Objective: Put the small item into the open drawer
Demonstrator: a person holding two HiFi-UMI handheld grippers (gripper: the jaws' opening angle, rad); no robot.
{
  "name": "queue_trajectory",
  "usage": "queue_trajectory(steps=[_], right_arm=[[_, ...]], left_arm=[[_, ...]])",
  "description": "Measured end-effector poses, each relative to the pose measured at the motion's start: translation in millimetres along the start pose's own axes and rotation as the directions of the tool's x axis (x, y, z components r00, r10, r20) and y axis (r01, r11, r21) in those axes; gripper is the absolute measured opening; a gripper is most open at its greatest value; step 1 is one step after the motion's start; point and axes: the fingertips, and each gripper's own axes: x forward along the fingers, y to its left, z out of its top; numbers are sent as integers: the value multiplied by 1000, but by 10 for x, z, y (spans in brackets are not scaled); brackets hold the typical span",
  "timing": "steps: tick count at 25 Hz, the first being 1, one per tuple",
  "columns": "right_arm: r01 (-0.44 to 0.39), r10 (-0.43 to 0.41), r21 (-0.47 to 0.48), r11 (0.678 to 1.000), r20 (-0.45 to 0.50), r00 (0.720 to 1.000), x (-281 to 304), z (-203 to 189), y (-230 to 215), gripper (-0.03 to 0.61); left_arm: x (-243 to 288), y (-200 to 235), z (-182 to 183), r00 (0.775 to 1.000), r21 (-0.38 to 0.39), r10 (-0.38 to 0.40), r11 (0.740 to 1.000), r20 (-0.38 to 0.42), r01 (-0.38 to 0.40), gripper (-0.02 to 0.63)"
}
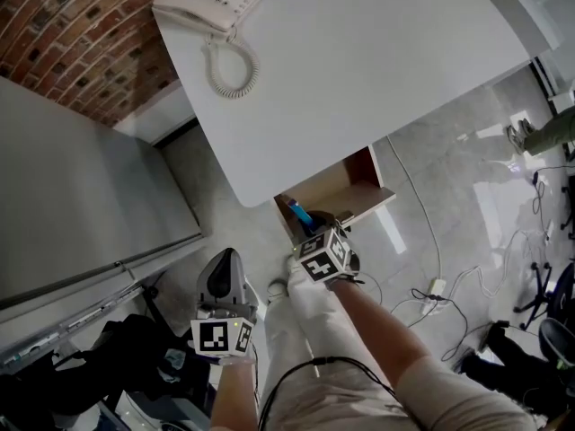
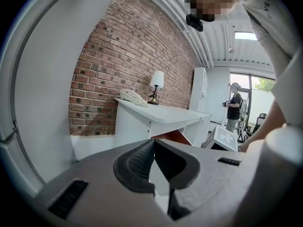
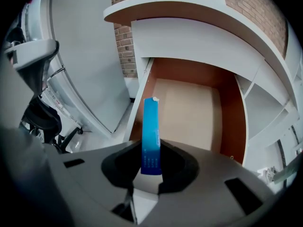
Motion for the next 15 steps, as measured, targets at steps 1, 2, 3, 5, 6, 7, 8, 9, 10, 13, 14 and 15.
queue_trajectory(steps=[1,2,3,5,6,7,8,9,10,13,14,15], right_arm=[[-5,5,-9,1000,-8,1000,14,-13,18,86],[-10,10,-19,1000,-15,1000,23,-25,35,86],[-14,14,-27,1000,-20,1000,26,-36,48,87],[-20,19,-34,999,-23,1000,22,-50,67,87],[-23,22,-35,999,-22,1000,17,-54,79,89],[-26,25,-35,999,-20,999,12,-56,92,91],[-30,29,-34,999,-18,999,6,-58,107,95],[-35,34,-29,999,-17,999,-1,-63,123,104],[-40,39,-23,999,-14,999,-9,-71,139,114],[-43,43,-12,999,-3,999,-44,-92,175,124],[-41,41,-11,999,3,999,-59,-93,182,127],[-39,40,-10,999,9,999,-75,-91,189,130]], left_arm=[[-13,9,-6,1000,-2,1,1000,0,-1,6],[-27,17,-12,1000,-3,2,1000,-1,-2,5],[-39,23,-15,1000,-3,3,1000,-2,-3,6],[-64,31,-20,1000,-3,4,1000,-2,-4,6],[-76,35,-20,1000,-3,4,1000,-1,-4,6],[-87,38,-21,1000,-3,5,1000,0,-5,6],[-97,39,-21,1000,-3,4,1000,0,-4,6],[-106,38,-21,1000,-3,3,1000,0,-3,6],[-113,36,-20,1000,-4,2,1000,0,-2,6],[-134,21,-10,1000,-4,-5,1000,5,5,6],[-140,15,-6,1000,-3,-9,1000,8,9,6],[-145,7,0,1000,-2,-14,1000,10,14,5]])
